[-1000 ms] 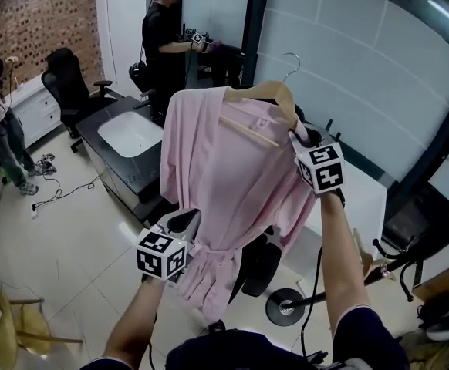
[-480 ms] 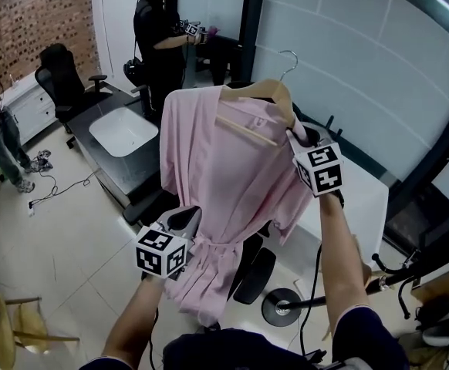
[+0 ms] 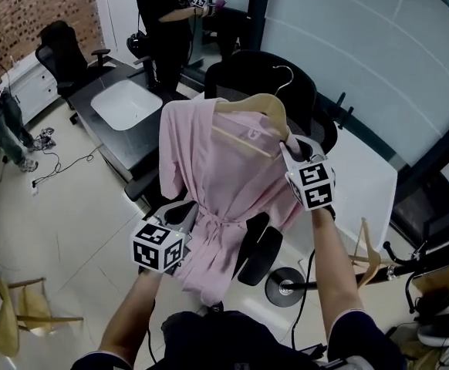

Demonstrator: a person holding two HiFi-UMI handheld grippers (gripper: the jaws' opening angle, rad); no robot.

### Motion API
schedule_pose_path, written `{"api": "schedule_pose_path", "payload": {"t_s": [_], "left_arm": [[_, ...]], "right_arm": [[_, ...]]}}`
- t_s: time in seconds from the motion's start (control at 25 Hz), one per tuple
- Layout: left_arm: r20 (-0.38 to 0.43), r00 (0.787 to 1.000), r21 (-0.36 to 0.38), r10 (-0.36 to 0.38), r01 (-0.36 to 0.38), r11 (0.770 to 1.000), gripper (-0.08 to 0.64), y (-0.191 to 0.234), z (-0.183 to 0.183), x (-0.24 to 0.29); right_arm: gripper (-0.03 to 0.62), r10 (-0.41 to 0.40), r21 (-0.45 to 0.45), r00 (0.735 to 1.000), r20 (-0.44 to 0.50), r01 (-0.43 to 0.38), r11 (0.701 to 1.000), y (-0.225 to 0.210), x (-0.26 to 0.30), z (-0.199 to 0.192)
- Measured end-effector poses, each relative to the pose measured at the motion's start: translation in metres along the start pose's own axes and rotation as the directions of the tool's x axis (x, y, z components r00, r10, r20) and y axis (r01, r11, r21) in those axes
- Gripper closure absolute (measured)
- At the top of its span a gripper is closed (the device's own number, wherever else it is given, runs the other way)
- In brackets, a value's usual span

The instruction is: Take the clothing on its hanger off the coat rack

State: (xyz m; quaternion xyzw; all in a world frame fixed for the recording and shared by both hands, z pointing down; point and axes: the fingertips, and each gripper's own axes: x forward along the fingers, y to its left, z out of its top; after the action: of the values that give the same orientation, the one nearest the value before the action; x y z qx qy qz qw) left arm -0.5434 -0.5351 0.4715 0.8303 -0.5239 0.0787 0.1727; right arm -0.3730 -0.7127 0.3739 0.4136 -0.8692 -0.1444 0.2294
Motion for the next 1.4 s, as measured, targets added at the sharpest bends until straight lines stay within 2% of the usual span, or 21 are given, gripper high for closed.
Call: {"api": "schedule_pose_path", "payload": {"t_s": [0.28,0.52,0.96,1.4], "left_arm": [[-0.072,0.997,-0.04,0.006,-0.009,0.999,0.548,0.003,-0.04,-0.005],[-0.113,0.994,-0.067,0.015,-0.022,0.998,0.548,0.004,-0.064,-0.007],[-0.184,0.982,-0.116,0.036,-0.059,0.991,0.548,0.005,-0.109,-0.012],[-0.209,0.977,-0.167,0.053,-0.089,0.982,0.548,0.003,-0.133,-0.015]], "right_arm": [[0.528,0.054,-0.011,0.998,-0.033,-0.054,0.998,0.044,0.007,-0.047],[0.566,0.168,0.018,0.984,-0.066,-0.167,0.986,0.087,0.021,-0.082],[0.568,0.36,0.119,0.924,-0.126,-0.346,0.931,0.149,0.046,-0.148],[0.568,0.497,0.184,0.84,-0.22,-0.464,0.866,0.225,0.068,-0.209]]}}
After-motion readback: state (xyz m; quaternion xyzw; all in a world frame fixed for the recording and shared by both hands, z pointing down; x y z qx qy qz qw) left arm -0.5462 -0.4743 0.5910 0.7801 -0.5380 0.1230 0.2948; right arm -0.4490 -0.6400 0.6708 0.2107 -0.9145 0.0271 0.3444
